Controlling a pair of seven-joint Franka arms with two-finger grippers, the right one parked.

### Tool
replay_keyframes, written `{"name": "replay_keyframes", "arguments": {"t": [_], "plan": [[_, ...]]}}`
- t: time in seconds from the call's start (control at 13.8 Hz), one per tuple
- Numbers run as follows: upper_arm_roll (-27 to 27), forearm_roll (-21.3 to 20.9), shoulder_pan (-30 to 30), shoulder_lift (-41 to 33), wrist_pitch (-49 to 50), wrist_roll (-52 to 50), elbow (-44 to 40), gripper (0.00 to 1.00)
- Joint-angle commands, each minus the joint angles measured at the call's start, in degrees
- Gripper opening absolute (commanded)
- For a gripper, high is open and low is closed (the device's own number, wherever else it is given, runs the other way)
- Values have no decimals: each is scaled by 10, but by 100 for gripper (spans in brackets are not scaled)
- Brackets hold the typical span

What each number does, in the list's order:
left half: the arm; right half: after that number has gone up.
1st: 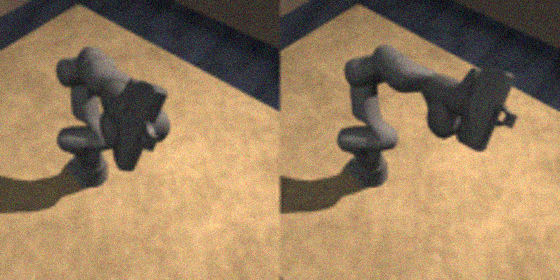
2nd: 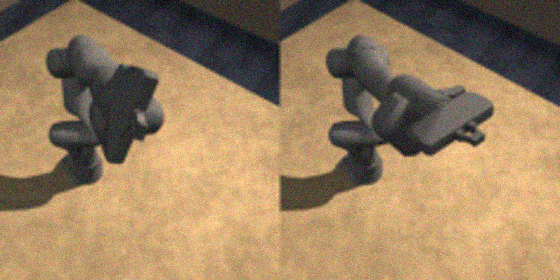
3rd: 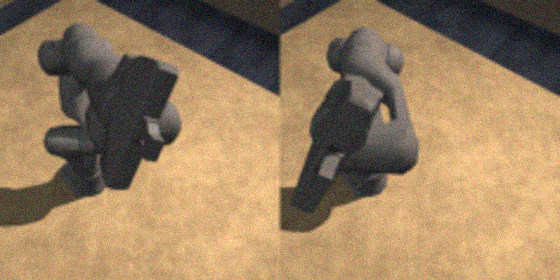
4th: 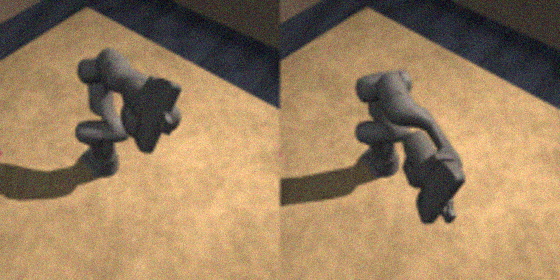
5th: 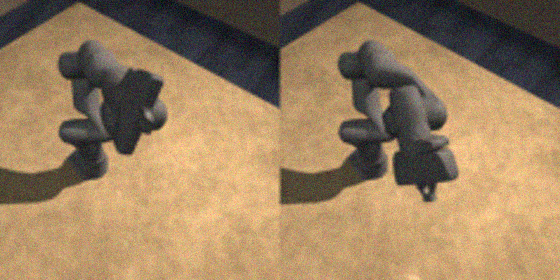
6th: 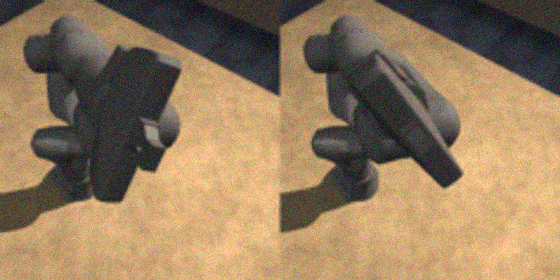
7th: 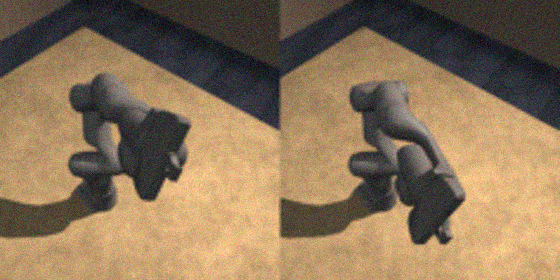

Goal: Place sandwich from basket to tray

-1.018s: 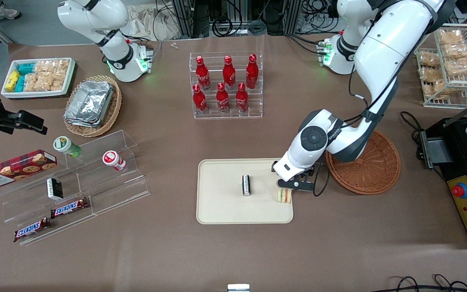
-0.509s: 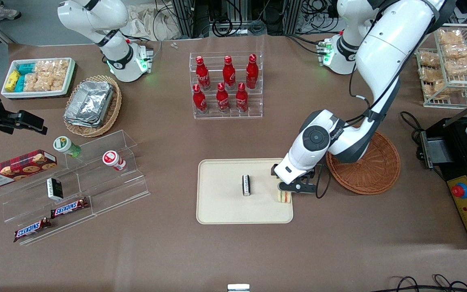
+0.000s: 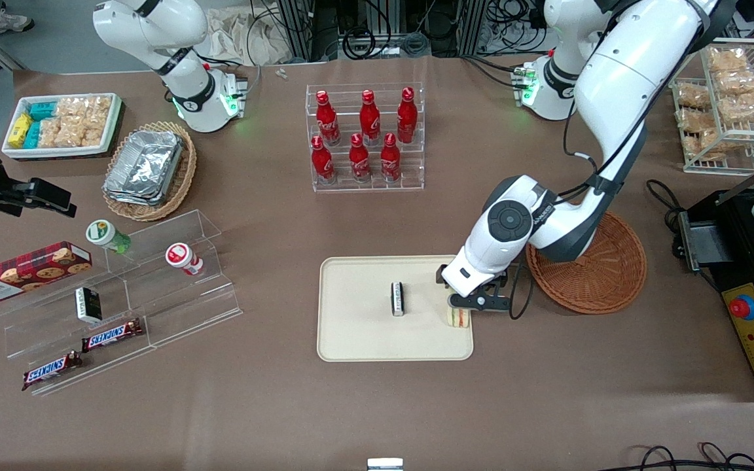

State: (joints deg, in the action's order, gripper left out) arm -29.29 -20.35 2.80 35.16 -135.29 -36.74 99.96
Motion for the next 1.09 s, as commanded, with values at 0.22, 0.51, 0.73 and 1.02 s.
{"name": "replay_keyframes", "arguments": {"t": [0.22, 0.51, 0.73, 1.02], "plan": [[-7, 69, -19, -119, 101, 2, 4, 100], [8, 175, -45, -255, 245, 83, 1, 100], [102, 227, -32, -357, 367, 176, 0, 100], [188, 220, -29, -424, 520, 193, -46, 100]]}}
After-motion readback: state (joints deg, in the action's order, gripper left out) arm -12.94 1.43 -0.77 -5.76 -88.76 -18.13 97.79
